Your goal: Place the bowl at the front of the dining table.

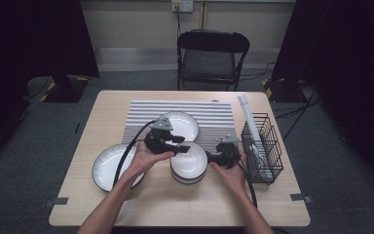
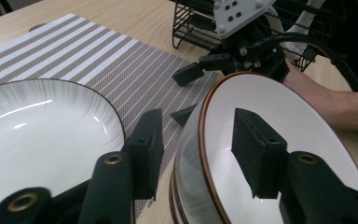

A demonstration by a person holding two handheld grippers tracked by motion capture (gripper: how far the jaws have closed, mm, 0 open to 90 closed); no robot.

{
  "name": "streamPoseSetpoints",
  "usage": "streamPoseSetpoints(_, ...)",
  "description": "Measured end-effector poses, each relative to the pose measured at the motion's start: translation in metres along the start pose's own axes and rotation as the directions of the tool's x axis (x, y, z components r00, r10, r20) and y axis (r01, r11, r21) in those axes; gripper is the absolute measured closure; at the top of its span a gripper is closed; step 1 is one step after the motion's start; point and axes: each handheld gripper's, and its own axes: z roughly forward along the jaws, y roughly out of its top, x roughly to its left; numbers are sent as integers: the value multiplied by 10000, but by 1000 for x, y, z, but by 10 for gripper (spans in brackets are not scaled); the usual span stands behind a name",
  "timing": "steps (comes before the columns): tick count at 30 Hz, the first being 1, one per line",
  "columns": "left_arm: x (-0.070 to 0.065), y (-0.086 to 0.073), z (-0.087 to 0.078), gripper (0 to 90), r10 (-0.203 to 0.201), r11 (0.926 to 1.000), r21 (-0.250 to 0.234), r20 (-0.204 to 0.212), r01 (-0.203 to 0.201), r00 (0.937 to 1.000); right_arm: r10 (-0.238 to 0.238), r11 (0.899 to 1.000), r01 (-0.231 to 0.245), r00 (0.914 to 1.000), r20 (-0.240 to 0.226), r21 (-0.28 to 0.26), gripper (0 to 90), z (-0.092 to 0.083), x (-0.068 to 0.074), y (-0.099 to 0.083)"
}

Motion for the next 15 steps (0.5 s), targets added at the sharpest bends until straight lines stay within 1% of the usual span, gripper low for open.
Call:
streamPoseSetpoints(2, -1, 1, 1, 594, -3, 9999, 131, -143, 5, 9999, 19, 10000, -19, 10000, 14, 2, 249, 0, 0, 0)
streamPoseSetpoints(3, 0, 0, 1, 611, -34, 9999, 120, -48, 35, 10000, 24, 10000, -24, 10000, 13, 4, 249, 0, 0, 0)
streamPoseSetpoints(4, 0, 0, 2, 625, -67, 9999, 93, -107, 68, 9999, 4, 10000, -4, 10000, 5, -8, 249, 0, 0, 0)
streamPoseSetpoints(6, 2, -1, 3, 657, -114, 9995, 279, -129, 117, 9999, 19, 10000, -19, 10000, 0, 9, 249, 0, 0, 0)
streamPoseSetpoints(7, 2, -2, 4, 661, -137, 9997, 206, -159, 140, 9998, 4, 10000, -4, 10000, -5, -2, 249, 0, 0, 0)
streamPoseSetpoints(9, 2, -2, 4, 706, -128, 9993, 336, -174, 134, 9998, 3, 10000, -3, 10000, 7, -9, 249, 0, 0, 0)
streamPoseSetpoints(12, 3, -3, 6, 744, -228, 9991, 348, -209, 235, 9995, 22, 10000, -22, 10000, 12, 4, 249, 0, 0, 0)
streamPoseSetpoints(14, 4, -2, 6, 742, -264, 9985, 471, -205, 274, 9994, 24, 10000, -24, 10000, 12, 5, 249, 0, 0, 0)
streamPoseSetpoints(15, 3, -3, 7, 743, -263, 9991, 337, -204, 269, 9994, 26, 10000, -26, 10000, 11, 6, 249, 0, 0, 0)
